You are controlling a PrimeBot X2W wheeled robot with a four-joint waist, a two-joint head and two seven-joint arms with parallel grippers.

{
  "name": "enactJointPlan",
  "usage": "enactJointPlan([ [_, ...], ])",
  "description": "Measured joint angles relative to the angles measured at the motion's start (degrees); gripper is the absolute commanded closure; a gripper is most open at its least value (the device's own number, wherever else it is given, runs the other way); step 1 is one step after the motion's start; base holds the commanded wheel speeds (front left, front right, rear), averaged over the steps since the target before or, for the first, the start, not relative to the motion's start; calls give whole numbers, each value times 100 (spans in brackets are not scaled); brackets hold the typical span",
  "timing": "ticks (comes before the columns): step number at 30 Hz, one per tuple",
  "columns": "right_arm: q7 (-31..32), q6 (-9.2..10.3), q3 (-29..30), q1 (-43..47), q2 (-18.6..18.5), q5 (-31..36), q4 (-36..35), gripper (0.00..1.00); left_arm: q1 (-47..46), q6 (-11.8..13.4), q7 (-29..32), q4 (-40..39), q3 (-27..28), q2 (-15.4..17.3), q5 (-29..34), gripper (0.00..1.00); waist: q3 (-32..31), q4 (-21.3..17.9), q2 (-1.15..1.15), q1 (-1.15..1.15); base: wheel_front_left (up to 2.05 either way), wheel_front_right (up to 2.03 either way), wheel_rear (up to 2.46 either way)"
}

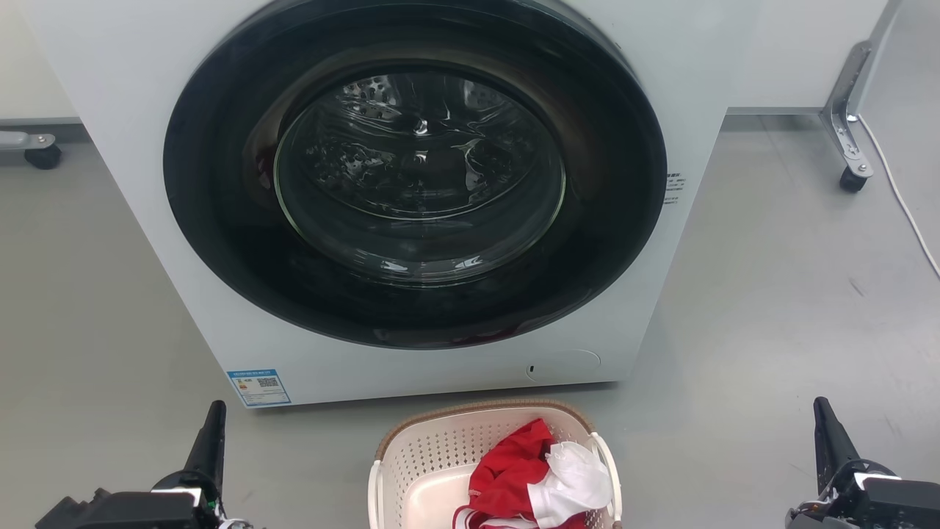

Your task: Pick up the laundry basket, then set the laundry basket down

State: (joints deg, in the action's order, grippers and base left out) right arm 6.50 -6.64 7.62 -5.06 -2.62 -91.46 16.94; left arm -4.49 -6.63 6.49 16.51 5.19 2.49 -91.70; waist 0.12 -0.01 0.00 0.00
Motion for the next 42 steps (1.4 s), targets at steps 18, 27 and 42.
enactJointPlan([
  [18,-1,-1,1,-11,4,-4,7,100,0,-1,-1,13,1,-1,0,100,-1,0,0,0,0,0,0],
  [27,-1,-1,1,-11,4,-4,9,100,0,-2,-1,18,1,-1,-1,100,-1,0,0,0,0,0,0],
  [42,-1,-2,0,-11,5,-5,12,100,0,-42,-1,23,1,-1,-1,100,-1,0,0,0,0,0,0],
])
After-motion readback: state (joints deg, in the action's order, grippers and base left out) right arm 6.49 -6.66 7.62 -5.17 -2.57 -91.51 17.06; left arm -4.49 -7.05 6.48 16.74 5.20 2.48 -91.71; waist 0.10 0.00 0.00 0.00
